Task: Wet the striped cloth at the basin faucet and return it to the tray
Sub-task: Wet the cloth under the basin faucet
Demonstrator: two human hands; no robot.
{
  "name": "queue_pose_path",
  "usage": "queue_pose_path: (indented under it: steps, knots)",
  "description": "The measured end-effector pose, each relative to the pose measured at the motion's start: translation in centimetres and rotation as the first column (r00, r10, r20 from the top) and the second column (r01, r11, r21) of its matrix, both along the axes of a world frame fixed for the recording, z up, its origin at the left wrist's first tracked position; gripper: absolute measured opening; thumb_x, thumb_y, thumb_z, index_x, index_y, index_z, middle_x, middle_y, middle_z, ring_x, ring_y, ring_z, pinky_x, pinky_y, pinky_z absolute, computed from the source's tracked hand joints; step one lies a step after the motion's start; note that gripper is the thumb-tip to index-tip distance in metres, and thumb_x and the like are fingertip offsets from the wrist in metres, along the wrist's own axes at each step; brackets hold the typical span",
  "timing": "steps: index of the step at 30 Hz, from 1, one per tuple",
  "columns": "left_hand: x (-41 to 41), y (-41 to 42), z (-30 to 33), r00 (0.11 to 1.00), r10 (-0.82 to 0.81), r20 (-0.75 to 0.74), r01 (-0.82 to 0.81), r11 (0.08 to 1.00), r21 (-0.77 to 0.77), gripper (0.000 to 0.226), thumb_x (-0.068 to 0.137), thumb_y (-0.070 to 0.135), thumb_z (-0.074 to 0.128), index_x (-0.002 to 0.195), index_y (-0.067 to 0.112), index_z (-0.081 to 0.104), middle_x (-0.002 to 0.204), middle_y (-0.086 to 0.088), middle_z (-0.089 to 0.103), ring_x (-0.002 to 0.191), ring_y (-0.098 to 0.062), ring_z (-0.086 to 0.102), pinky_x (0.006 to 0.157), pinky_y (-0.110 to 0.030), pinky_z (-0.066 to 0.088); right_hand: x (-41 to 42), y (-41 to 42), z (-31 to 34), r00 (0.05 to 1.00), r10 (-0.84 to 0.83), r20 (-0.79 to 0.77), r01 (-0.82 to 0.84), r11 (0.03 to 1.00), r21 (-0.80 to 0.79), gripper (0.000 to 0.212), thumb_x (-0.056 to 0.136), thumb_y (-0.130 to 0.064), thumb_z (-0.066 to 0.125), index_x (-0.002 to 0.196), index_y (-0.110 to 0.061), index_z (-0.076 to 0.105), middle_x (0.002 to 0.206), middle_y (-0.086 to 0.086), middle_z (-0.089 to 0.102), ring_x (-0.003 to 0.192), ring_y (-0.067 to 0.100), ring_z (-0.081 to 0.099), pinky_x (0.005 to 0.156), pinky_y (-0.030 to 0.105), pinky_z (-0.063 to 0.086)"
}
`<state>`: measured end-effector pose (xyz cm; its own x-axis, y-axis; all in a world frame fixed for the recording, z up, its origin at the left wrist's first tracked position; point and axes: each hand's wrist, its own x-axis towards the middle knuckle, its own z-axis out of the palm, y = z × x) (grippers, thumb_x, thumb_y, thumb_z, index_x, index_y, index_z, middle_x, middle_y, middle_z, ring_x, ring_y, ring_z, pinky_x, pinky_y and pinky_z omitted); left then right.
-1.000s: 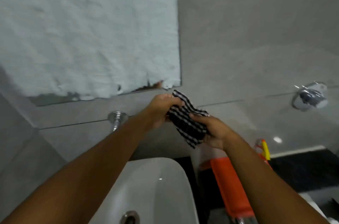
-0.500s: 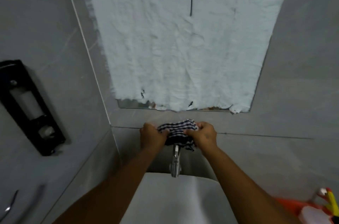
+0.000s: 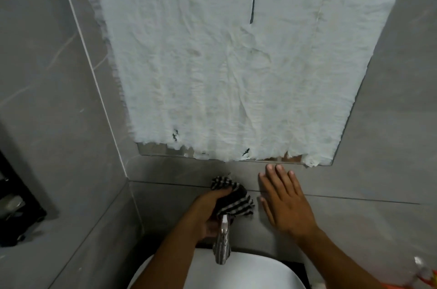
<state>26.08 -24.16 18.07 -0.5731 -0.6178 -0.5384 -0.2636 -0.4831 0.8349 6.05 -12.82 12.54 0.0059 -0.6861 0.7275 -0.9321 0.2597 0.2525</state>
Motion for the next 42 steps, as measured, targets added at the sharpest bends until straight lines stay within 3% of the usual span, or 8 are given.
queue_pose_path:
  steps: [3,6,9,13,19,24,32,42]
  knots:
    - [-1.3,-0.5,-0.2,0.972,0.02,0.234,0.074,0.92,-0.385,0.06,0.063,0.059,0.073,0.11,0.021,0.075,0.114,-0.007,0.076,0.106,-0.026,0.07,0.106,-0.05,0.048,-1.5,-1.4,-1.8,0.992,-0.038,-0.119,0.031,0.998,-0.059,0.073,0.093,-0.047,0.046,0.153,-0.013,0.023,0.167,0.01,-0.002,0.154,0.029,0.001,0.125,0.047,0.002]
    - [-3.7,1.5,1.0,0.605,0.097,0.79,0.67,0.474,-0.572,0.073,0.081,0.071,0.041,0.145,0.035,0.043,0.157,0.001,0.039,0.144,-0.025,0.036,0.12,-0.059,0.013,-2.3,-2.6,-3.1,0.988,-0.044,-0.146,0.028,0.994,-0.11,0.078,0.091,-0.05,0.05,0.155,-0.016,0.02,0.168,0.01,0.002,0.154,0.03,0.005,0.125,0.049,0.001]
    - [-3.9,0.0,2.0,0.801,0.0,0.598,0.43,0.696,-0.575,0.054,0.069,0.062,0.058,0.111,0.032,0.072,0.127,0.003,0.07,0.117,-0.017,0.064,0.111,-0.053,0.041,-2.7,-3.0,-3.5,0.992,-0.028,-0.124,0.012,0.992,-0.125,0.078,0.092,-0.051,0.048,0.156,-0.017,0.018,0.168,0.008,0.003,0.154,0.029,0.006,0.125,0.049,0.002]
    - [-1.1,-1.7,1.1,0.985,-0.136,-0.11,0.151,0.977,0.149,0.042,0.069,0.029,0.076,0.102,0.002,0.078,0.103,-0.015,0.078,0.093,-0.029,0.074,0.089,-0.038,0.055,-2.9,-2.9,-3.1,0.992,-0.028,-0.121,0.016,0.995,-0.103,0.077,0.093,-0.05,0.043,0.156,-0.018,0.014,0.168,0.006,-0.003,0.155,0.028,-0.001,0.125,0.048,-0.004]
    - [-1.5,2.9,0.6,0.753,0.147,0.642,0.421,0.642,-0.641,0.06,0.085,0.063,0.047,0.123,0.02,0.063,0.126,-0.005,0.07,0.123,-0.024,0.06,0.121,-0.053,0.022,-2.3,-2.8,-2.6,0.992,-0.048,-0.115,0.032,0.99,-0.135,0.075,0.089,-0.05,0.051,0.152,-0.016,0.028,0.16,0.011,0.021,0.155,0.027,-0.002,0.125,0.047,0.0]
    - [4.0,8.2,-3.0,0.94,0.181,0.289,0.097,0.67,-0.736,0.067,0.081,0.065,0.057,0.129,0.018,0.056,0.123,-0.002,0.07,0.112,-0.02,0.064,0.104,-0.043,0.049,-1.9,-2.8,-2.4,0.991,-0.031,-0.129,0.012,0.99,-0.143,0.078,0.088,-0.048,0.054,0.152,-0.014,0.025,0.168,0.007,0.0,0.155,0.027,-0.002,0.125,0.048,0.002]
    - [2.8,7.7,-1.8,0.866,0.254,0.432,0.234,0.558,-0.796,0.047,0.086,0.064,0.05,0.111,0.027,0.063,0.106,0.008,0.073,0.101,-0.014,0.067,0.11,-0.051,0.041,-2.0,-2.8,-2.7,0.991,-0.047,-0.129,0.029,0.99,-0.139,0.079,0.089,-0.049,0.053,0.153,-0.015,0.023,0.167,0.009,0.001,0.154,0.027,-0.006,0.125,0.048,-0.001]
    - [-1.9,0.1,1.2,0.977,-0.021,0.214,0.119,0.882,-0.457,0.029,0.075,0.04,0.078,0.099,0.023,0.074,0.105,-0.004,0.077,0.092,-0.018,0.072,0.088,-0.034,0.059,-2.0,-2.8,-2.5,0.989,-0.041,-0.142,0.02,0.989,-0.147,0.079,0.091,-0.051,0.051,0.153,-0.012,0.023,0.167,0.008,-0.008,0.154,0.028,-0.008,0.124,0.048,-0.003]
